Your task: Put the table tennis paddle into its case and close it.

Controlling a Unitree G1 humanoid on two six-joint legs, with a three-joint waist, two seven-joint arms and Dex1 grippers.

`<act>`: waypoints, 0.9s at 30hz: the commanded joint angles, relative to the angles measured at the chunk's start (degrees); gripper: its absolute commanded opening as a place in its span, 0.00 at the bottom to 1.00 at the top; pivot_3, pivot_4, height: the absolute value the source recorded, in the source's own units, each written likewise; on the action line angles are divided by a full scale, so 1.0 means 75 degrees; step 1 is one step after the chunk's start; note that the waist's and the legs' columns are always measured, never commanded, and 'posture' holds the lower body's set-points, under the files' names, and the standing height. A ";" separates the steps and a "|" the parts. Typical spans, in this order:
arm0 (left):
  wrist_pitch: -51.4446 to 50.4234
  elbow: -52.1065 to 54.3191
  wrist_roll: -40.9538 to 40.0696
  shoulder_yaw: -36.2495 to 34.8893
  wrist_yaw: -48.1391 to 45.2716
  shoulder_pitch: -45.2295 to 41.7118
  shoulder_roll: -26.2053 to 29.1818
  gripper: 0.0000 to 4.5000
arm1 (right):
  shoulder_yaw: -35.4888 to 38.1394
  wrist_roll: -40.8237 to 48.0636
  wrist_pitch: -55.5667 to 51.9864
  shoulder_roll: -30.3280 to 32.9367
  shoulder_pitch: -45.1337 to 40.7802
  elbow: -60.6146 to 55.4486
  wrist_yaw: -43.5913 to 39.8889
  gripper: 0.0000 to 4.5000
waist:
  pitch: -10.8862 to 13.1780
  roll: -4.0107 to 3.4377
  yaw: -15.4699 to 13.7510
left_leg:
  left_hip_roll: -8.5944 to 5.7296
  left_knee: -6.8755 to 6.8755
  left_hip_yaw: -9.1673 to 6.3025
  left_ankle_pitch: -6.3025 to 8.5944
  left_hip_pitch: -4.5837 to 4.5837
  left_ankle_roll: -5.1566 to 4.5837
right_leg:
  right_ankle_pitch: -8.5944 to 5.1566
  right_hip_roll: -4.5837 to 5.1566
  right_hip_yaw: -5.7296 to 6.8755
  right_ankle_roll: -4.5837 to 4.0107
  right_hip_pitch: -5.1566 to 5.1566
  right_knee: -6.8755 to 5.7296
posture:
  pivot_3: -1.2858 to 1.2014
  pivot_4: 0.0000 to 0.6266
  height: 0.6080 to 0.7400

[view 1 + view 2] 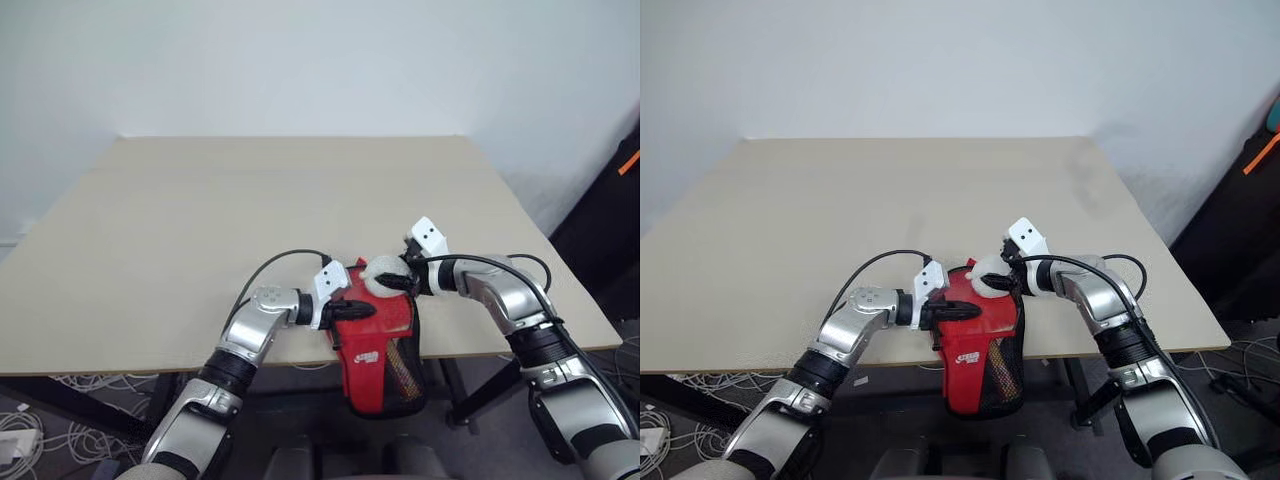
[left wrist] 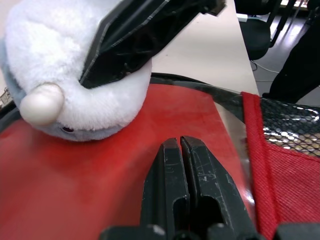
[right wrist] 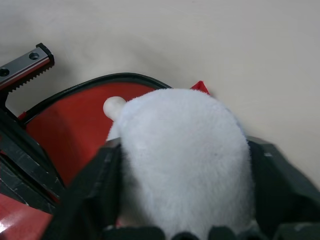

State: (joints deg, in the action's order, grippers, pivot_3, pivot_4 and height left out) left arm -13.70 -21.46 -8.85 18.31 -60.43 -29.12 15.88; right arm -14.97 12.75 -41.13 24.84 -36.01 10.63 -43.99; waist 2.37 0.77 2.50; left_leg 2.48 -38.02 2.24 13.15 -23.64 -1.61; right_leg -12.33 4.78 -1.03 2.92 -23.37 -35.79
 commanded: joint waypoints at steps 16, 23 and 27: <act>0.0910 -0.1597 0.0309 -0.0098 -0.0146 -0.1014 -0.0490 0.00 | 0.0190 -0.0661 0.1018 -0.0410 -0.1885 0.2344 -0.0217 0.07 | -0.0002 -0.0010 0.0009 | 0.0000 0.0007 -0.0001 0.0000 0.0001 0.0000 | 0.0004 -0.0003 -0.0001 -0.0004 -0.0006 -0.0005 | 0.52 0.00 1.00; 0.1243 -0.1919 0.0481 -0.0063 -0.0086 -0.0902 -0.0421 0.00 | 0.0326 -0.0715 0.1271 -0.0707 -0.2167 0.3145 -0.0237 0.07 | -0.0005 -0.0016 0.0009 | 0.0000 0.0003 -0.0001 0.0000 0.0000 0.0000 | 0.0005 -0.0002 -0.0001 -0.0005 -0.0003 -0.0007 | 0.52 0.00 1.00; 0.1334 -0.2058 0.0543 -0.0075 -0.0108 -0.0858 -0.0390 0.00 | 0.0345 -0.0725 0.1265 -0.0746 -0.2174 0.3196 -0.0277 0.07 | -0.0007 -0.0020 0.0009 | 0.0000 0.0004 -0.0001 0.0000 0.0003 0.0000 | 0.0005 -0.0002 -0.0001 -0.0005 -0.0003 -0.0009 | 0.52 0.00 1.00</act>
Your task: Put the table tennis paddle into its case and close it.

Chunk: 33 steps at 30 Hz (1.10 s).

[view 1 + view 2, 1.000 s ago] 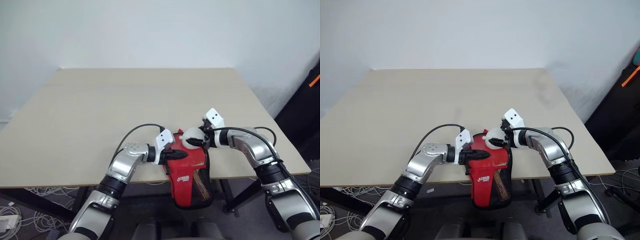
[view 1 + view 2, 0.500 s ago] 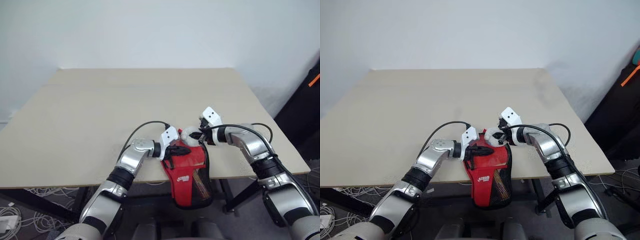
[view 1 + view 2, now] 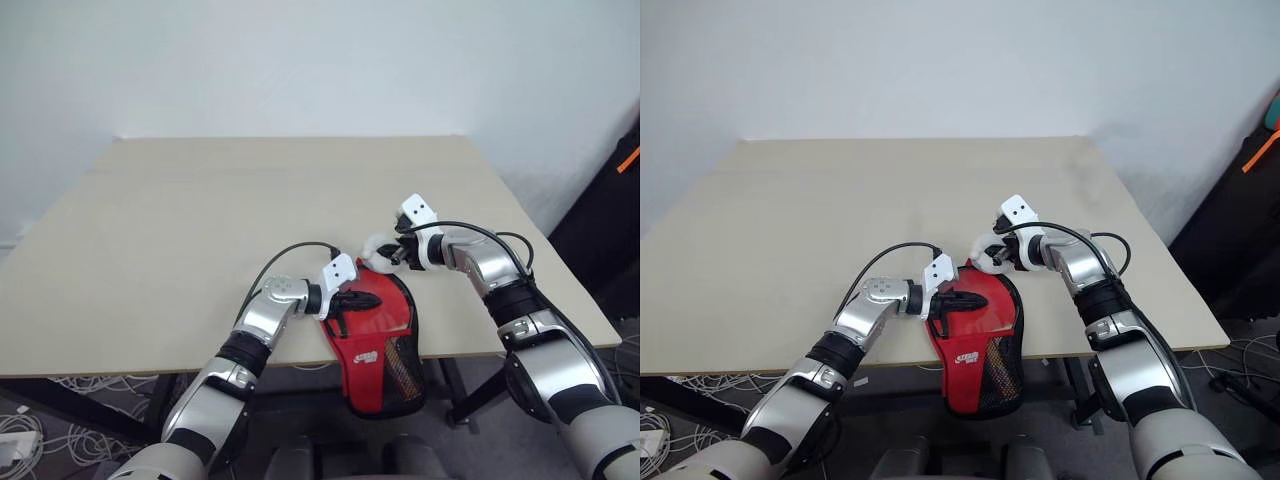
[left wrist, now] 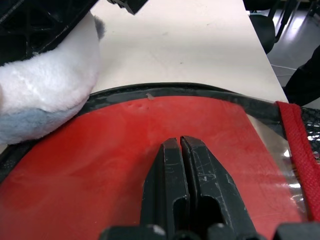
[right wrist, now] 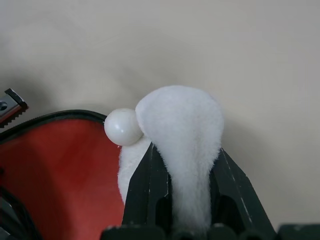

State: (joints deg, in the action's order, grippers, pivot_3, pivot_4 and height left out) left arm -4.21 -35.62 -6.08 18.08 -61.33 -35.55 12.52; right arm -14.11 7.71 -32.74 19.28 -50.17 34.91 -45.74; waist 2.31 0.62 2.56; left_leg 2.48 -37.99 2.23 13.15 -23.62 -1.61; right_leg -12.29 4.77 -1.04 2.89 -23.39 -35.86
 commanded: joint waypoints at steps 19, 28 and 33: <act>0.0296 -0.0936 0.0406 -0.0079 -0.0084 0.0080 0.0054 0.00 | 0.0380 -0.0166 -0.0068 0.1474 0.0487 -0.0665 -0.0973 0.07 | -0.0033 -0.0048 -0.0002 | -0.0001 -0.0001 0.0000 0.0000 0.0009 0.0000 | -0.0001 0.0000 -0.0001 0.0001 0.0010 0.0000 | 0.52 0.00 1.00; 0.0444 -0.1113 0.0458 -0.0033 -0.0074 0.0046 -0.0059 0.00 | 0.0445 0.0056 -0.0586 0.2398 0.1302 -0.2016 -0.1821 0.07 | -0.0045 -0.0063 -0.0006 | -0.0003 -0.0004 0.0000 0.0001 0.0009 0.0000 | -0.0011 0.0002 -0.0002 0.0015 0.0013 0.0004 | 0.52 0.00 1.00; 0.0482 -0.1136 0.0486 -0.0008 -0.0095 0.0085 -0.0080 0.00 | 0.0585 0.0323 -0.0863 0.3028 0.1894 -0.2904 -0.2284 0.07 | -0.0053 -0.0075 -0.0013 | -0.0007 -0.0009 -0.0002 0.0002 0.0008 -0.0002 | -0.0015 0.0005 -0.0002 0.0021 0.0016 0.0007 | 0.52 0.00 1.00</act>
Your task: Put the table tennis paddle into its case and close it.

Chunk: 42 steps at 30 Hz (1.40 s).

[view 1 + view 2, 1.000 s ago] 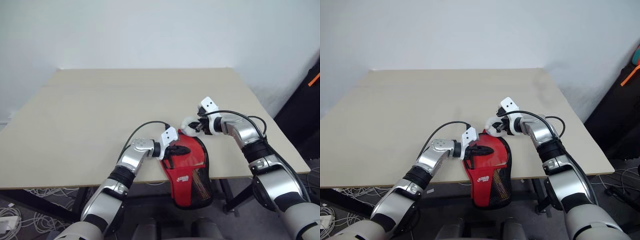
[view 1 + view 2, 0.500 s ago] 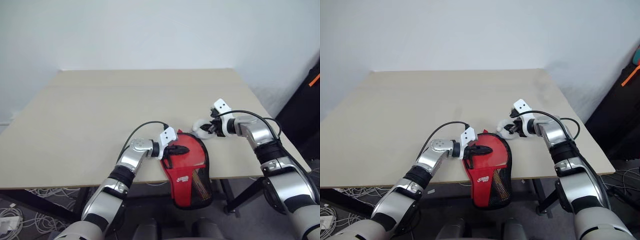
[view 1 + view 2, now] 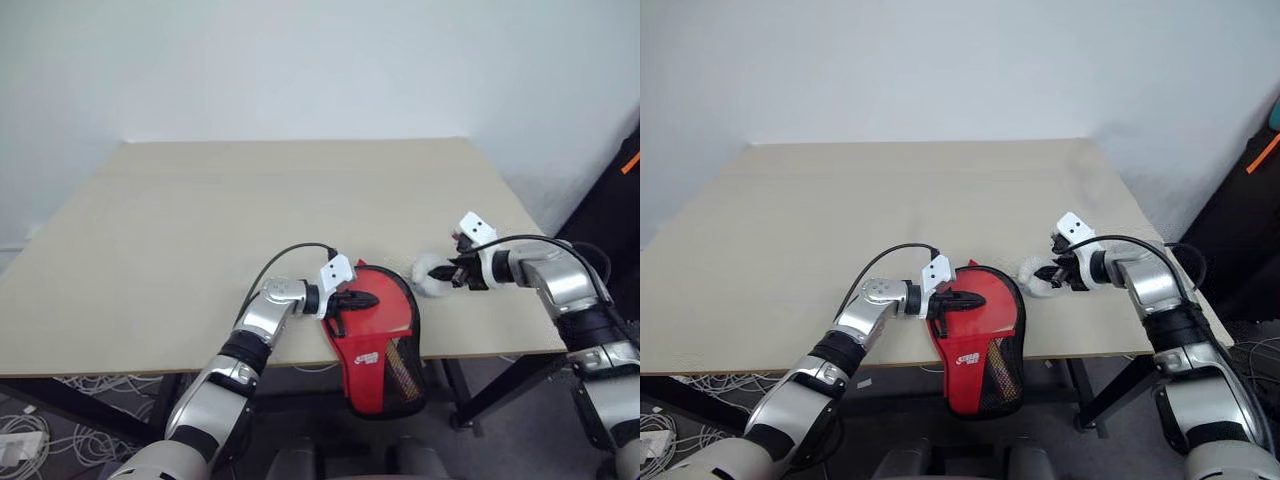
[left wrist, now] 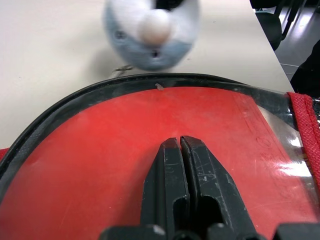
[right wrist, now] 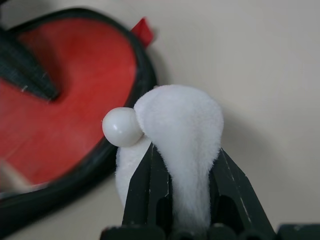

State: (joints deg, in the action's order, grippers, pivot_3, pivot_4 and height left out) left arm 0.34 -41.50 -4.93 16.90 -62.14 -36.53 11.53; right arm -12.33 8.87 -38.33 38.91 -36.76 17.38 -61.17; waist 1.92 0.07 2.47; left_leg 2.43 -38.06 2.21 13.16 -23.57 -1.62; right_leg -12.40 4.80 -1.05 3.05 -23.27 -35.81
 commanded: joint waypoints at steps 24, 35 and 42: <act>0.0012 -0.0879 0.0371 0.0127 -0.0133 -0.0259 -0.0097 0.00 | 0.1217 0.2273 -0.0998 0.3050 0.3459 -0.4851 -0.1759 0.07 | -0.0004 0.0003 -0.0187 | -0.0003 -0.0018 0.0003 0.0011 0.0001 -0.0011 | -0.0029 0.0005 0.0000 0.0002 0.0007 0.0009 | 0.52 0.00 1.00; 0.0122 -0.1181 0.0386 0.0007 -0.0100 -0.0482 -0.0160 0.00 | 0.1659 0.3232 -0.1262 0.3604 0.4772 -0.6290 -0.1908 0.07 | -0.0001 0.0013 -0.0310 | -0.0003 -0.0027 0.0004 0.0020 -0.0002 -0.0017 | -0.0033 0.0008 0.0000 0.0007 0.0008 0.0012 | 0.52 0.00 1.00; 0.0155 -0.1265 0.0407 -0.0049 -0.0142 -0.0551 -0.0140 0.00 | 0.1979 0.3617 -0.1192 0.3931 0.5629 -0.6960 -0.1976 0.07 | 0.0001 0.0026 -0.0352 | -0.0001 -0.0034 0.0004 0.0024 0.0000 -0.0016 | -0.0033 0.0008 0.0000 0.0007 0.0010 0.0011 | 0.52 0.00 1.00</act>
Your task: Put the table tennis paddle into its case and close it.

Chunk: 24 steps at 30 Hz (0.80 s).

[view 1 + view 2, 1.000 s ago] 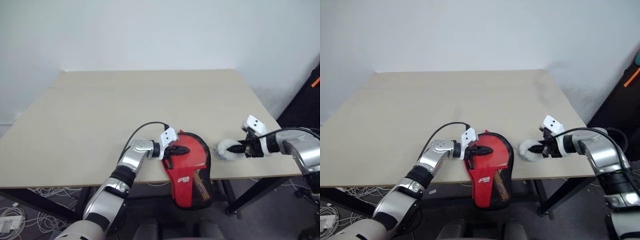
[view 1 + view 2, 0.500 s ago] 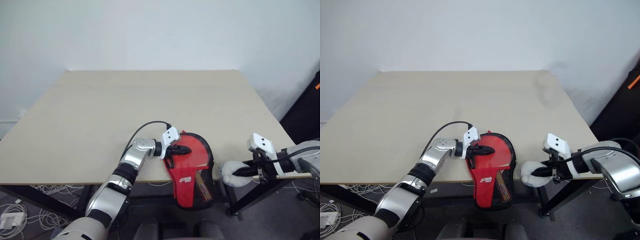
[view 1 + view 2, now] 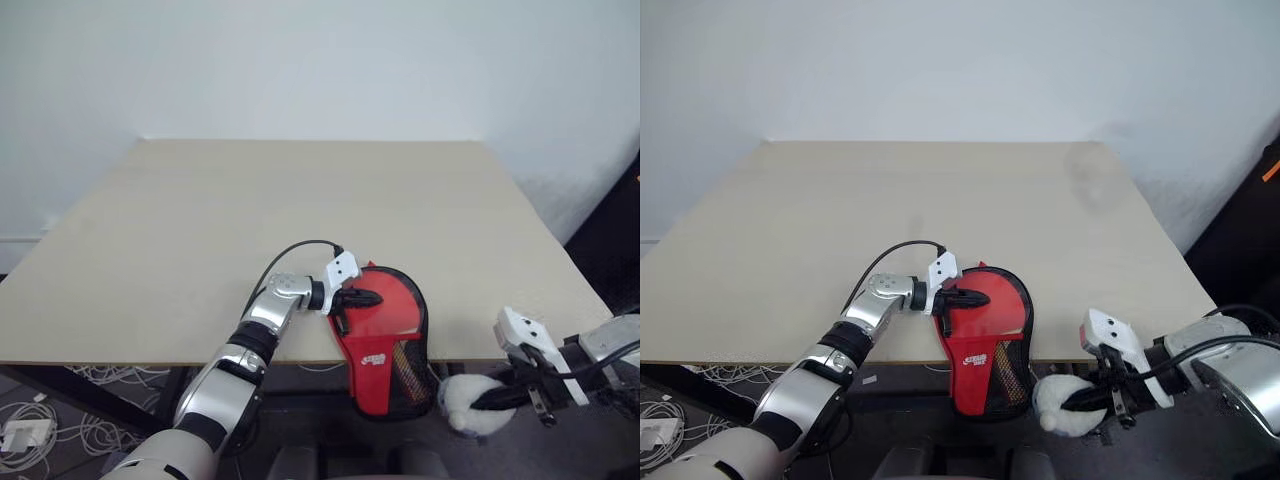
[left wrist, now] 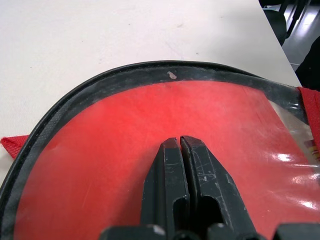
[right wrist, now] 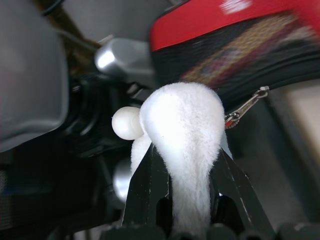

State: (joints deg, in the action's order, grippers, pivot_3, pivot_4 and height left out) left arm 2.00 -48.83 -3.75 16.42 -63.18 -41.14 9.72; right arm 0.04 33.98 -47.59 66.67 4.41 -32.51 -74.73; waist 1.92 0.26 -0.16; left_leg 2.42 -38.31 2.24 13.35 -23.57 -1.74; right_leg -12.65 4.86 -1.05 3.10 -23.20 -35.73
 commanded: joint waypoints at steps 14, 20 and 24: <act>-0.0061 -0.0396 0.0317 -0.0035 0.0031 -0.0054 0.0014 0.00 | 0.0730 0.0952 0.0192 0.0499 0.0991 -0.1447 -0.0430 0.07 | 0.0006 0.0022 -0.0008 | 0.0001 -0.0001 -0.0002 0.0002 -0.0001 0.0002 | -0.0001 0.0000 0.0001 0.0001 0.0000 0.0001 | 0.52 0.00 1.00; -0.0044 -0.0522 0.0351 -0.0113 0.0110 -0.0142 -0.0054 0.00 | 0.0581 0.1009 0.0277 0.0362 0.0779 -0.1614 -0.0221 0.07 | 0.0006 0.0030 -0.0010 | 0.0001 -0.0002 -0.0001 0.0002 0.0000 0.0002 | -0.0001 0.0000 0.0001 0.0001 0.0000 0.0001 | 0.52 0.00 1.00; -0.0037 -0.0565 0.0353 -0.0147 0.0150 -0.0168 -0.0086 0.00 | 0.0481 0.0844 0.0400 0.0352 0.0617 -0.1518 -0.0154 0.29 | 0.0005 0.0032 -0.0011 | 0.0001 -0.0003 -0.0001 0.0003 0.0000 0.0001 | -0.0001 0.0001 0.0001 0.0001 0.0000 0.0002 | 0.52 0.00 1.00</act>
State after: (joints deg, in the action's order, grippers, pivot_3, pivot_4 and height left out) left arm 2.41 -51.31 -2.72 15.12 -62.59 -42.53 9.18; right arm 3.54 39.44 -45.90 69.23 9.82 -43.07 -75.36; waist 1.96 0.50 -0.24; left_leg 2.43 -38.33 2.23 13.37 -23.57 -1.74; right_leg -12.66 4.87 -1.04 3.11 -23.20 -35.71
